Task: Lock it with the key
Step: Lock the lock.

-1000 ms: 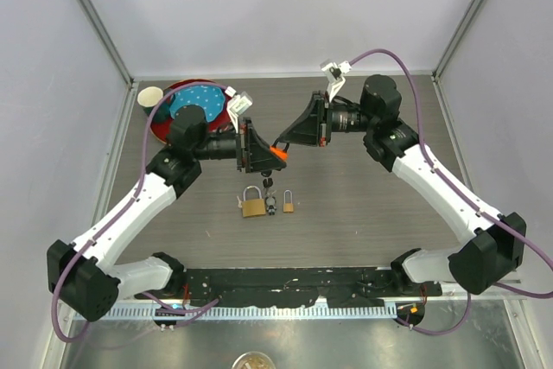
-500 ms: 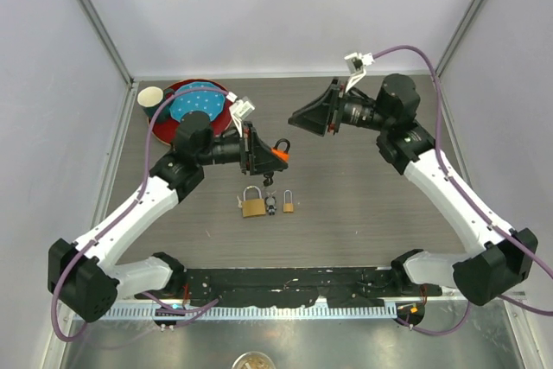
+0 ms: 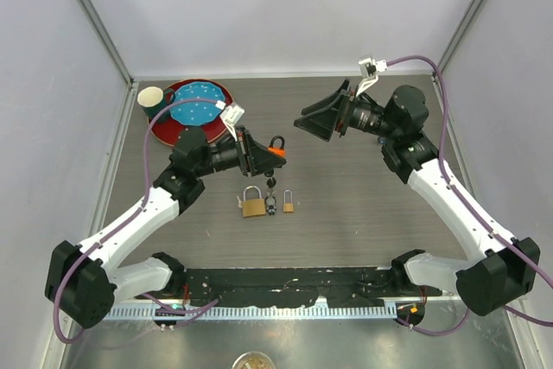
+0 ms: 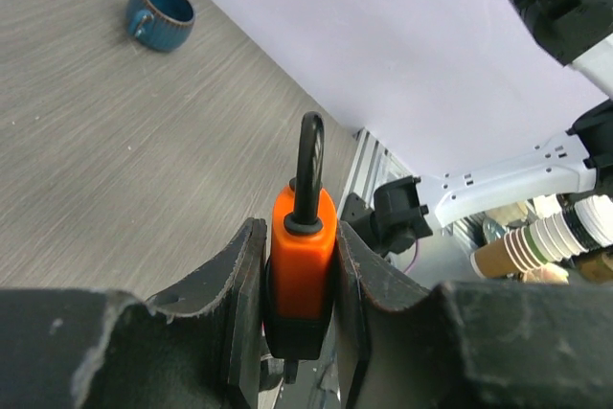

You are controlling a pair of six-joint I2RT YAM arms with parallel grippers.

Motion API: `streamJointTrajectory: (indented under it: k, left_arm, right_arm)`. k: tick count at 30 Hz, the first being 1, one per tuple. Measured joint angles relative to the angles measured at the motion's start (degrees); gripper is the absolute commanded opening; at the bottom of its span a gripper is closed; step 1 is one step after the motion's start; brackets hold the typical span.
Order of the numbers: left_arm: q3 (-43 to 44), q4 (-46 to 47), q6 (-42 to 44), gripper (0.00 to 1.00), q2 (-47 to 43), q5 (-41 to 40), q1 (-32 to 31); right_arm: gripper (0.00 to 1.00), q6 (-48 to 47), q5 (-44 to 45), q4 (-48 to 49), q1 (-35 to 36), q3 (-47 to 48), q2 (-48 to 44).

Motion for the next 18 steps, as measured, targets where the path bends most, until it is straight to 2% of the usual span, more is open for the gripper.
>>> streamJointTrajectory:
  k: [7, 18]
  left_arm:
    - [-5.9, 11.8, -6.4, 0.00, -0.7, -3.4, 0.0]
    - [-6.5, 19.6, -10.4, 0.00, -0.7, -2.3, 0.0]
  right_arm:
    - [0.77, 4.7, -2.7, 6.2, -0.1, -0.8, 1.7]
    - [0.71, 7.0, -3.7, 10.0, 3.7, -0.8, 9.4]
